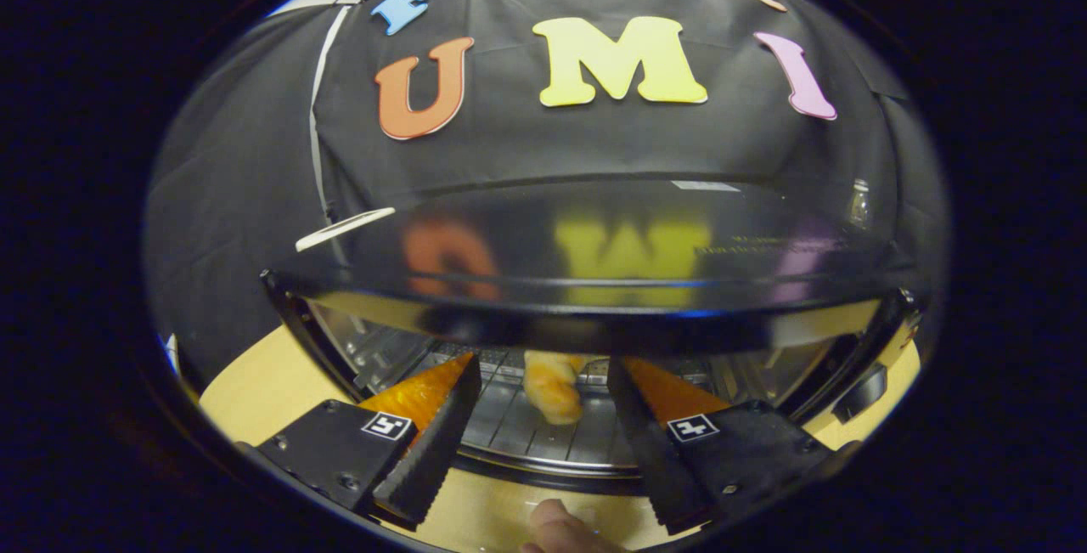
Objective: Open the electric oven with the left hand, put the food in, and close the electric oven.
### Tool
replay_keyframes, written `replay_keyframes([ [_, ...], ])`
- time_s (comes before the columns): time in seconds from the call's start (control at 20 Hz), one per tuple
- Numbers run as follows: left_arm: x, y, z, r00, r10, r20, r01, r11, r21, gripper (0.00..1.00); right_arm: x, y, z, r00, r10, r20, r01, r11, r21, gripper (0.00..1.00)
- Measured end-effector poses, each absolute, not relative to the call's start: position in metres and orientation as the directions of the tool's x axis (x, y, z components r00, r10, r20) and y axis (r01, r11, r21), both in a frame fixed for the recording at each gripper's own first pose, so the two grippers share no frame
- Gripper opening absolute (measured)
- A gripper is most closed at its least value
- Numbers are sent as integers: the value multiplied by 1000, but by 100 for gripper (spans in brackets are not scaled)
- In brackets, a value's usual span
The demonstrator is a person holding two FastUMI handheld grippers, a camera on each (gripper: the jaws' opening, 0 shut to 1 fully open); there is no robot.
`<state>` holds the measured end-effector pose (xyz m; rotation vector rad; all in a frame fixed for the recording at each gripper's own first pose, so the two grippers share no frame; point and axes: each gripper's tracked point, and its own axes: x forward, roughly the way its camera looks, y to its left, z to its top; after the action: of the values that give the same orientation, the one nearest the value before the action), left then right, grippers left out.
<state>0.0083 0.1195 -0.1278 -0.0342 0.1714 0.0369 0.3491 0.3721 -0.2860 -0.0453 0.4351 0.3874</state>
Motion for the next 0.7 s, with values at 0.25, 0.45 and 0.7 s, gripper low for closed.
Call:
replay_keyframes([
  [0.25,5,102,-119,987,16,-157,-23,999,-44,94,290,353,-259,819,422,-388,-426,901,81,95],
  [0.45,5,92,-118,988,18,-154,-25,999,-43,96,242,326,-209,855,426,-296,-436,899,35,95],
  [0.7,12,77,-131,982,-7,-191,-2,999,-45,96,180,281,-130,899,410,-155,-409,912,43,95],
])
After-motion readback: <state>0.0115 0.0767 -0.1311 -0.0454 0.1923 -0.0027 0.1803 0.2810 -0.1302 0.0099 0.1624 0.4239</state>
